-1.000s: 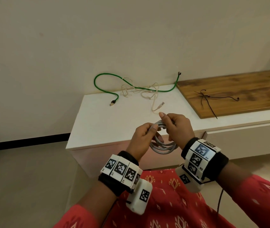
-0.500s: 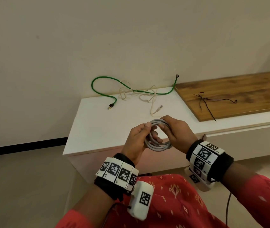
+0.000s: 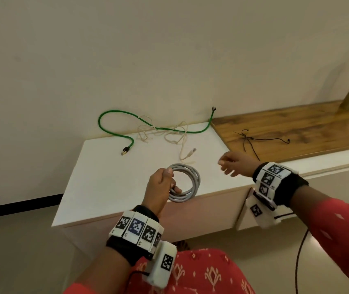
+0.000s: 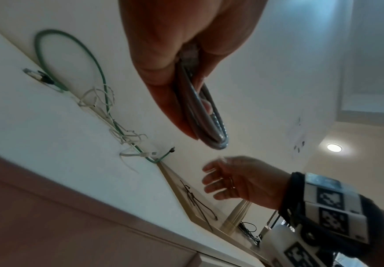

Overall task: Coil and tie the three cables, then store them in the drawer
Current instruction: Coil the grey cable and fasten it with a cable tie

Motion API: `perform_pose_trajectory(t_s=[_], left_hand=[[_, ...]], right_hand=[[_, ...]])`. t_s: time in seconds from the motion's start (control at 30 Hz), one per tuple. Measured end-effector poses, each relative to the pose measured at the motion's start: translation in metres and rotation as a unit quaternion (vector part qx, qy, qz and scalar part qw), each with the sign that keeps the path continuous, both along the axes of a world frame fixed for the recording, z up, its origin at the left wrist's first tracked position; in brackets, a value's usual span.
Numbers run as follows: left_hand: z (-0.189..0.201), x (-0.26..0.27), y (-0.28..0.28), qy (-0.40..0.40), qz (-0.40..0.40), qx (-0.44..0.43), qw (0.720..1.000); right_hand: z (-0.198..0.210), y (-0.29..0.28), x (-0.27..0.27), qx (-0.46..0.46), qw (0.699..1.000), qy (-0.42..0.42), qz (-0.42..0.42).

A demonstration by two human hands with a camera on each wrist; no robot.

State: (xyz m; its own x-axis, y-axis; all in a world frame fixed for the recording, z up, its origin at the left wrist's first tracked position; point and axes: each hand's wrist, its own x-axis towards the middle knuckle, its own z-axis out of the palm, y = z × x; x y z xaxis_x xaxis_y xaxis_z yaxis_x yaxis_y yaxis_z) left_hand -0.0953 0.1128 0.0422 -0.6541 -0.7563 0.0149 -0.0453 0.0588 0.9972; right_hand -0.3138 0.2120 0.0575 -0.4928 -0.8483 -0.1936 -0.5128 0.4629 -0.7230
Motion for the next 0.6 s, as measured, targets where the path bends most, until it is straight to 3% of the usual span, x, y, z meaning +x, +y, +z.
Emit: perform_pose_trajectory(t_s=[0.2,0.33,0.47,0.6], left_hand=[[-0.011,-0.022,-0.021,-0.003,0.012,-0.001,1.0],[-0.023,-0.03,-0.032,-0.012,0.011,-0.009,1.0],[-0.037,-0.042,-0.047,-0.02,0.014,-0.012,1.0],[-0.05,-0.05,-0.059,-0.019,0.017,0.006,1.0]], right_hand=[[0.001,-0.005,-0.103,0.135,0.966,0.18,-0.127],[-0.009,-0.016,-0.155,0.175,0.94,0.232,-0.178],[-0.028,-0.025,-0.205,0.234,0.916,0.266,-0.187],[-0.06,-0.027,-0.26,0.297,0.895,0.3,-0.142]])
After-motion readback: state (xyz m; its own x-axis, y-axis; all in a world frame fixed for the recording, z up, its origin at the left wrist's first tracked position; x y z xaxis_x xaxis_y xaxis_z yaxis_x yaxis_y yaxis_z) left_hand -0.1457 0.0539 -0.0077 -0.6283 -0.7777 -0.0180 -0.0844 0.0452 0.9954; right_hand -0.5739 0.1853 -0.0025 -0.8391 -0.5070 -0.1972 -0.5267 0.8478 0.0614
